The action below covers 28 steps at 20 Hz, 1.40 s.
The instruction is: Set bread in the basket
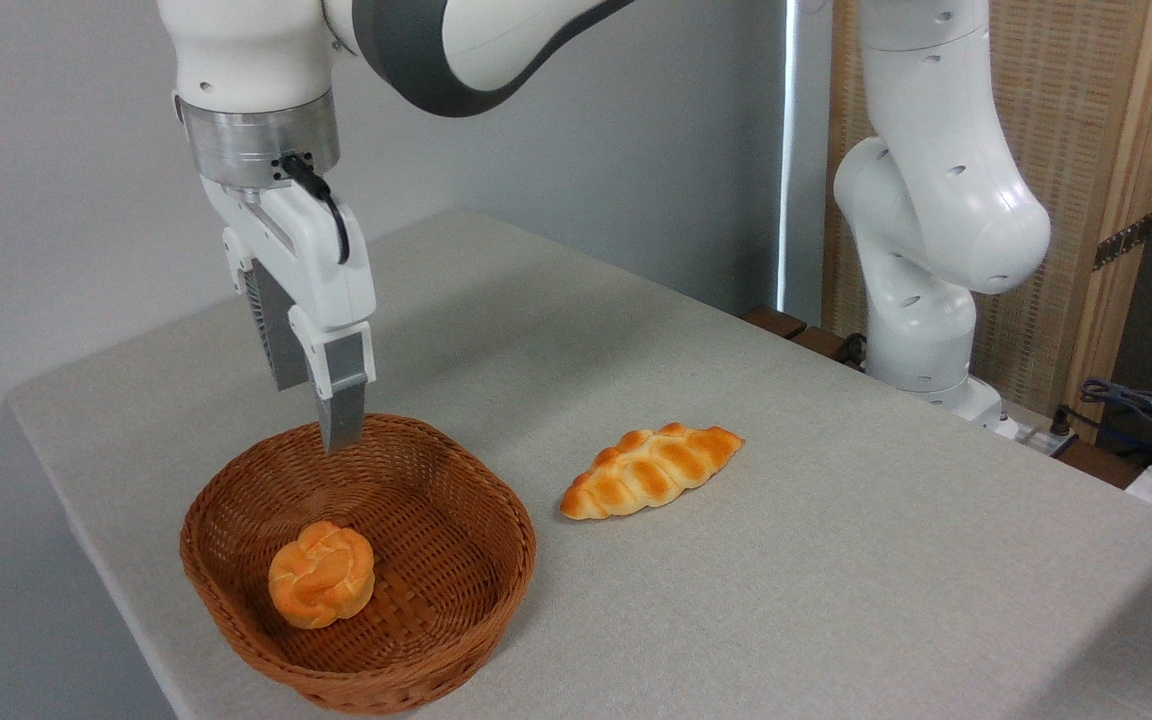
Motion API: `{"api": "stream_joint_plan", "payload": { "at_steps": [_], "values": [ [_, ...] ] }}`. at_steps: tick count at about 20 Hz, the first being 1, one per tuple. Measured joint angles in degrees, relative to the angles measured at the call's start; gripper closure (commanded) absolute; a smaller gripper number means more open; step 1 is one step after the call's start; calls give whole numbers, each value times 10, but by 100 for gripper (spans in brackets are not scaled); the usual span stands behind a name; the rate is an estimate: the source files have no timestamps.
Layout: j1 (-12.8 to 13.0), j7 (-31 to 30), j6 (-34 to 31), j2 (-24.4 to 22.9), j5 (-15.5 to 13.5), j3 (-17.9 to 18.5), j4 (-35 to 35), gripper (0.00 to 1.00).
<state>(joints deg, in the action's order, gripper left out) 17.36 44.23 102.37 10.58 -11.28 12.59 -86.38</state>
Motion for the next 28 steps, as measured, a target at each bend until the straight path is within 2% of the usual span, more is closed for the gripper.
{"api": "stream_joint_plan", "payload": {
  "at_steps": [3, 10, 18, 28],
  "values": [
    [-1, 0, -3, -3, 2, 20, 0, 0],
    [-1, 0, -27, -17, 47, 24, 1, 0],
    [-1, 6, -64, -37, 49, 51, 1, 0],
    [1, 8, -72, -42, 49, 51, 1, 0]
  ]
}}
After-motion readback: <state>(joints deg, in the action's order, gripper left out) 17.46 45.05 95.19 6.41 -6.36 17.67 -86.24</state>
